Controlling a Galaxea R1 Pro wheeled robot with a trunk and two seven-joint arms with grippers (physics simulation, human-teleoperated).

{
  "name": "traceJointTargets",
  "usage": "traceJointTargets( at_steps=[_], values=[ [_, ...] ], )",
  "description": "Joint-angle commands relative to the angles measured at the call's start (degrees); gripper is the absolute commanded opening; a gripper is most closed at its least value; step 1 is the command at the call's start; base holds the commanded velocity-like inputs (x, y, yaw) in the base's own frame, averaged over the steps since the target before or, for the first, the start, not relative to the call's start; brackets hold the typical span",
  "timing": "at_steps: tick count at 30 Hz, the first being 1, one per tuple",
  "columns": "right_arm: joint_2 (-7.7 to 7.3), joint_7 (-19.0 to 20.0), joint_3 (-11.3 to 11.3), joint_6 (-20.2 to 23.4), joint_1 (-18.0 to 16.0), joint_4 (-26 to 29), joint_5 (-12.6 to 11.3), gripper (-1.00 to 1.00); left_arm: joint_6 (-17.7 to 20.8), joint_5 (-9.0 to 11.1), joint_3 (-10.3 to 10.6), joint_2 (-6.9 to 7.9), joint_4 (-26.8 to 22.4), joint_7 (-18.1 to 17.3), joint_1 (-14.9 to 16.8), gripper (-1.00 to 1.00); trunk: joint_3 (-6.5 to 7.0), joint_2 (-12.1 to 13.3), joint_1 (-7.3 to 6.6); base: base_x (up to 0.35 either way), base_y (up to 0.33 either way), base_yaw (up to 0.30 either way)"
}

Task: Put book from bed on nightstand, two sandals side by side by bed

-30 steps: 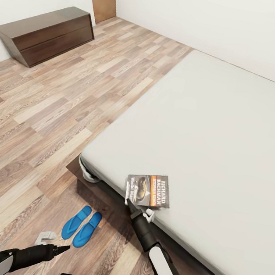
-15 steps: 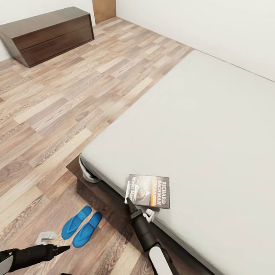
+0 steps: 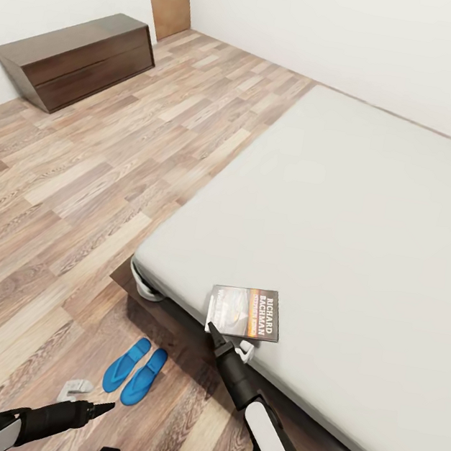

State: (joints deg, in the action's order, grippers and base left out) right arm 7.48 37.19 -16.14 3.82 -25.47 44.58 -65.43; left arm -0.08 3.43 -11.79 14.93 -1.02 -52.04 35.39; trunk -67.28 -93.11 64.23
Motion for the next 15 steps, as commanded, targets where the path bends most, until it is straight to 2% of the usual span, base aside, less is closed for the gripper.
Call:
traceJointTargets(
  at_steps=[1,15],
  values=[
    [-0.01,0.16,-0.03,0.40,-0.02,-0.02,-0.58,-1.00,0.00,0.35,0.19,0.01,0.06,-0.17,0.02,1.00,0.16,0.40,-0.23,0.000,0.000,0.000],
    [-0.01,0.16,-0.07,0.40,-0.02,-0.02,-0.58,-1.00,0.08,0.33,0.19,0.01,0.06,-0.33,0.02,1.00,2.67,6.02,-3.30,0.000,0.000,0.000]
  ],
)
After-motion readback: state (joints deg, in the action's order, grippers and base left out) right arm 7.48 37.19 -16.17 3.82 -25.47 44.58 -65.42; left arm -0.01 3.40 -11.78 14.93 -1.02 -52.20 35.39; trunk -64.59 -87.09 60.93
